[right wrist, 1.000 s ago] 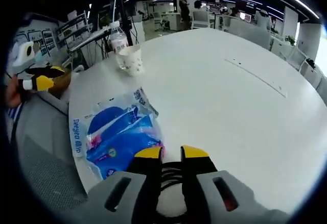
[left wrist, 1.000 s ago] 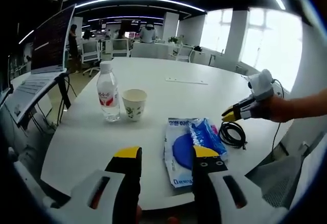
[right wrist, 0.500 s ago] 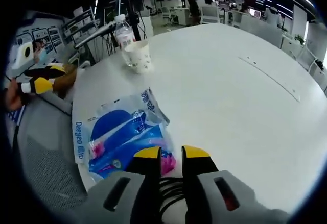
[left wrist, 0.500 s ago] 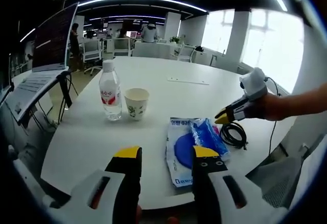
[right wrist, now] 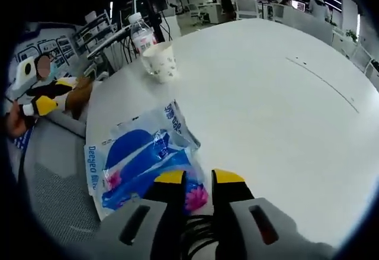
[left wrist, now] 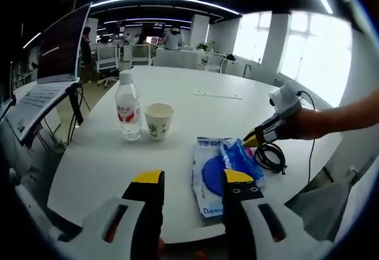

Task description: Arrange the tabletop items into an orderly group along one side of the table until the central work area is clear of visible clutter.

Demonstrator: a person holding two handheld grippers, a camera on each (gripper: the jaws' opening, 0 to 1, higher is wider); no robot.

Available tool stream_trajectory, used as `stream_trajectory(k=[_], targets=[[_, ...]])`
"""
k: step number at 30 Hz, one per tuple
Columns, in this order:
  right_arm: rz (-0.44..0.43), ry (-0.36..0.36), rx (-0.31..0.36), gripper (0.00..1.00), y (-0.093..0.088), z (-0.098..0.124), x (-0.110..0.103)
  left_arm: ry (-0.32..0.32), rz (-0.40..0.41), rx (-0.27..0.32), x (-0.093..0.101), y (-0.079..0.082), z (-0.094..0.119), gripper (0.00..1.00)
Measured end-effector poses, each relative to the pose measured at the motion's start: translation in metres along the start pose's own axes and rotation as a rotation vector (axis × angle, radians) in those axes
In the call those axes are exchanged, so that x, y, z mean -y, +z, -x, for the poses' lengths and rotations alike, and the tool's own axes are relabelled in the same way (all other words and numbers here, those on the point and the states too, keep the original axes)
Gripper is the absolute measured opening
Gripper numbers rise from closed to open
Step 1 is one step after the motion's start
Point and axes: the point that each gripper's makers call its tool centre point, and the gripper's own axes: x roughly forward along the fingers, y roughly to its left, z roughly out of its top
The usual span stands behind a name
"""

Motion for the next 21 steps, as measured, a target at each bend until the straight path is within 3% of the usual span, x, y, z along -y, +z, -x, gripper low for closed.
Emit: stream_trajectory(k=[2, 17, 21], targets=[[0.018, 0.005, 0.011, 0.01, 0.003, 0.001, -0.002, 0.0, -0.001, 0.001, 0.0, 0.001, 0.0, 0.37], [-0.039, 0.002, 0.083, 0.0, 0.011, 0.015, -0.003, -0.013, -0.008, -0.004, 0.004, 0.001, -0.002, 0.36], [-0.09, -0.009, 0.119, 0.0, 0.014, 0.022, 0.003, -0.017, -0.012, -0.006, 0.006, 0.001, -0.002, 0.36]])
